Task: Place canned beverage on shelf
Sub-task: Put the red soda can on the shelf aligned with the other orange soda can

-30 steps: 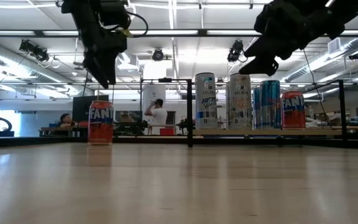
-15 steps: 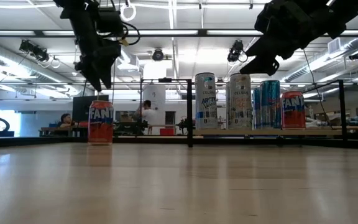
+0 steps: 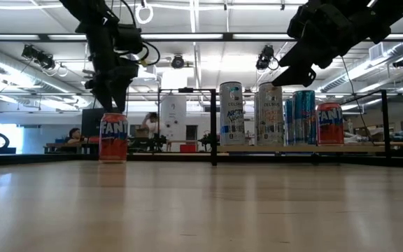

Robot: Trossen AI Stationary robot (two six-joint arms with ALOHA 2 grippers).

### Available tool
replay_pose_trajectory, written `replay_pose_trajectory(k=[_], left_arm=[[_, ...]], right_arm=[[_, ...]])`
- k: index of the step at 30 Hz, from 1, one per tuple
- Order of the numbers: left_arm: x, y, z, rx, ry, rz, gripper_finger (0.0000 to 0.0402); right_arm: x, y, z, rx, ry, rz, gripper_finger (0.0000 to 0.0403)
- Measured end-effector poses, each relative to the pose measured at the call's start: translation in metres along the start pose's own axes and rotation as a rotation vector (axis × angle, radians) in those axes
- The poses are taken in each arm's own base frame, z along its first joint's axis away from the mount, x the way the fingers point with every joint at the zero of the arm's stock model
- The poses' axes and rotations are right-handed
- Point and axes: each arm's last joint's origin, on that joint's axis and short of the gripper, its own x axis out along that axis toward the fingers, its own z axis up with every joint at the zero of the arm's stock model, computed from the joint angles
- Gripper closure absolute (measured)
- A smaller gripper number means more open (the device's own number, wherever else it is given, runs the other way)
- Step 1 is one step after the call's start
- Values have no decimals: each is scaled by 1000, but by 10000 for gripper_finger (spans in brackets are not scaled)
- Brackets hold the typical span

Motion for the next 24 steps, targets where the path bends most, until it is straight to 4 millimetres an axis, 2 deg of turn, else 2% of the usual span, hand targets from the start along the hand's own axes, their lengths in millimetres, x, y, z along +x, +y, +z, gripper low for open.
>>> replay_pose_trajectory(k=[24], left_arm=[[27,-3,7,-7,78,-6,94]], right_arm=[[0,0,1,-2,-7,1,61]])
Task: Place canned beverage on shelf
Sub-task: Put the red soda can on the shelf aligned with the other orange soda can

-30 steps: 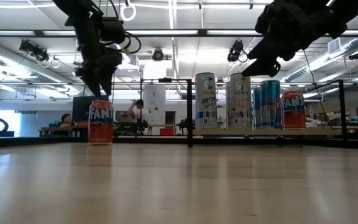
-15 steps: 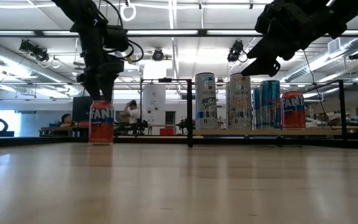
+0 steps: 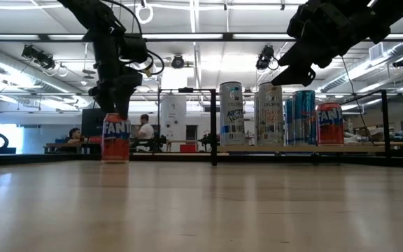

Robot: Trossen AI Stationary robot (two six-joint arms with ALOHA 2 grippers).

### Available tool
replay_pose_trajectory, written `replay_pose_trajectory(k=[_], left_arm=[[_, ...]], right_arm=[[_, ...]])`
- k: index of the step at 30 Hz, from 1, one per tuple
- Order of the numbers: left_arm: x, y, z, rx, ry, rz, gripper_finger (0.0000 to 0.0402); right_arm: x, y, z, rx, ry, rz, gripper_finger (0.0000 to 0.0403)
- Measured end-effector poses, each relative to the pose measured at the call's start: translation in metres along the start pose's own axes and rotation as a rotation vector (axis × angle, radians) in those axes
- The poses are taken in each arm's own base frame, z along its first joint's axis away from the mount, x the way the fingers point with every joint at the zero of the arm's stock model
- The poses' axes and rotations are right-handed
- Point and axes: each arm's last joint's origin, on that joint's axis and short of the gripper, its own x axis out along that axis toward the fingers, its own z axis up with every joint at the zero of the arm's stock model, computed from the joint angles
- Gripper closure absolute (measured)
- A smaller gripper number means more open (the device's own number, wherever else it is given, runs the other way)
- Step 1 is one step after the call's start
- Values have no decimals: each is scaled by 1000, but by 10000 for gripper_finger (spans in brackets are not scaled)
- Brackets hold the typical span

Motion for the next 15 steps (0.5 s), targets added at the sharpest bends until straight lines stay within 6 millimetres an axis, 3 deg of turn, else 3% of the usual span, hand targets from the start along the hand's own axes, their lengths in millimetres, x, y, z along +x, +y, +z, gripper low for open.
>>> replay_pose_trajectory(k=[15], left_arm=[[1,-4,-1,29,8,-5,116]], right_arm=[[0,0,0,0,0,0,61]])
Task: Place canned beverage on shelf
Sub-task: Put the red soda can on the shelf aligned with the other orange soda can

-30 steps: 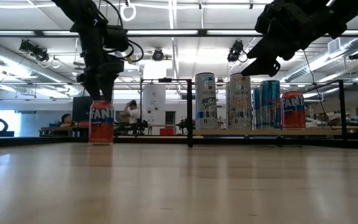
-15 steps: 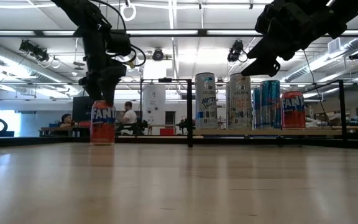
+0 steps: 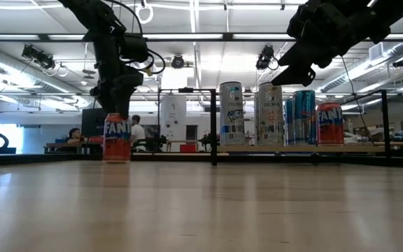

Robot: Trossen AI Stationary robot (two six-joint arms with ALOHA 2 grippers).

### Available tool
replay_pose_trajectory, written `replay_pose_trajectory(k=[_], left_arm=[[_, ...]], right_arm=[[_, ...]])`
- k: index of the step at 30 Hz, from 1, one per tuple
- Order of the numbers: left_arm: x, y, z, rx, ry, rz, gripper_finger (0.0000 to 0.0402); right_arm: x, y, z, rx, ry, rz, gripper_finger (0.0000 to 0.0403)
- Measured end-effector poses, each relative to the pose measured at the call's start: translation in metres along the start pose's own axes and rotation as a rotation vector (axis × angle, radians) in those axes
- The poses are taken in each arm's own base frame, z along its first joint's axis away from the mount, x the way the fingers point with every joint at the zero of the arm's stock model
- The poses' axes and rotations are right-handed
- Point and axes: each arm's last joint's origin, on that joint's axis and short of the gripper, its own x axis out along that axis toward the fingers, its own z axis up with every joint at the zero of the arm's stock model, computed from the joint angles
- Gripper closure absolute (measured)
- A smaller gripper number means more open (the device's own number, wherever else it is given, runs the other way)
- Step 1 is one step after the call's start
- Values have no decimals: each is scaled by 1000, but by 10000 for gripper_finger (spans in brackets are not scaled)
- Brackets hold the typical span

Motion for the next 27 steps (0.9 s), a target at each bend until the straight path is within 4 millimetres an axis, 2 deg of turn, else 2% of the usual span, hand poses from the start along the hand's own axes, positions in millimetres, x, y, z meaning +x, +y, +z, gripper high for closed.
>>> replay_pose_trajectory(k=[9,18,27], left_arm=[[-2,0,-2,33,5,-23,121],[-17,-4,-4,51,29,-76,124],[-19,-24,-6,113,23,-104,124]], right_arm=[[0,-2,0,0,-7,-54,61],[0,-2,1,10,-15,-59,61],[0,-2,1,10,-16,-60,61]])
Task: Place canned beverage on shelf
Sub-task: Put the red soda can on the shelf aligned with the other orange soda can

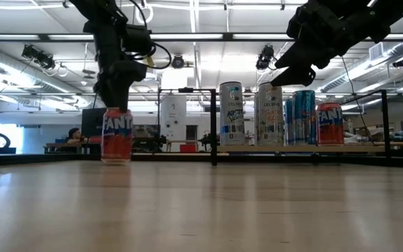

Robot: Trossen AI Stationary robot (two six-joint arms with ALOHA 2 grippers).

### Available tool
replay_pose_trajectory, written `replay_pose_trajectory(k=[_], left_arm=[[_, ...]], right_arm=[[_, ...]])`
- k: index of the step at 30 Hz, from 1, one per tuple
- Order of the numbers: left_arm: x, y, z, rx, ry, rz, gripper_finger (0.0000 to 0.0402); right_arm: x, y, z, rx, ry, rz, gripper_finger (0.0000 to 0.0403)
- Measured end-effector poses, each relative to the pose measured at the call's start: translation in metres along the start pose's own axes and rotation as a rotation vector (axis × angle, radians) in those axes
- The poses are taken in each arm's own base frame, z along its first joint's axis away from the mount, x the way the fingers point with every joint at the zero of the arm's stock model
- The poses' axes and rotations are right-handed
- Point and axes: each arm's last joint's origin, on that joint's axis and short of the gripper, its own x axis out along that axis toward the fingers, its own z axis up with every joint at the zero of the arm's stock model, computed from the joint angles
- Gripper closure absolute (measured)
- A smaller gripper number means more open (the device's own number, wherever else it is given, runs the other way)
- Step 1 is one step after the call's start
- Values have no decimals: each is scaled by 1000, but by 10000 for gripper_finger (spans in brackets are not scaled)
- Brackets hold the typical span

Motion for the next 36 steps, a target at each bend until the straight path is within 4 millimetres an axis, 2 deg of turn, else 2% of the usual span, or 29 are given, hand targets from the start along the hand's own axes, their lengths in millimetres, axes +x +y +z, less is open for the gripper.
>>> replay_pose_trajectory(k=[9,16,25,36], left_arm=[[0,-31,-3,62,-2,-29,124],[-2,-64,-6,124,-44,-72,124],[-5,-100,-17,177,-49,-118,123],[-8,-129,-23,225,-117,-182,123]], right_arm=[[0,0,0,0,-2,1,61],[0,1,4,-5,-37,5,61],[0,1,4,-6,-42,14,61],[-1,5,12,-26,-113,109,61]])
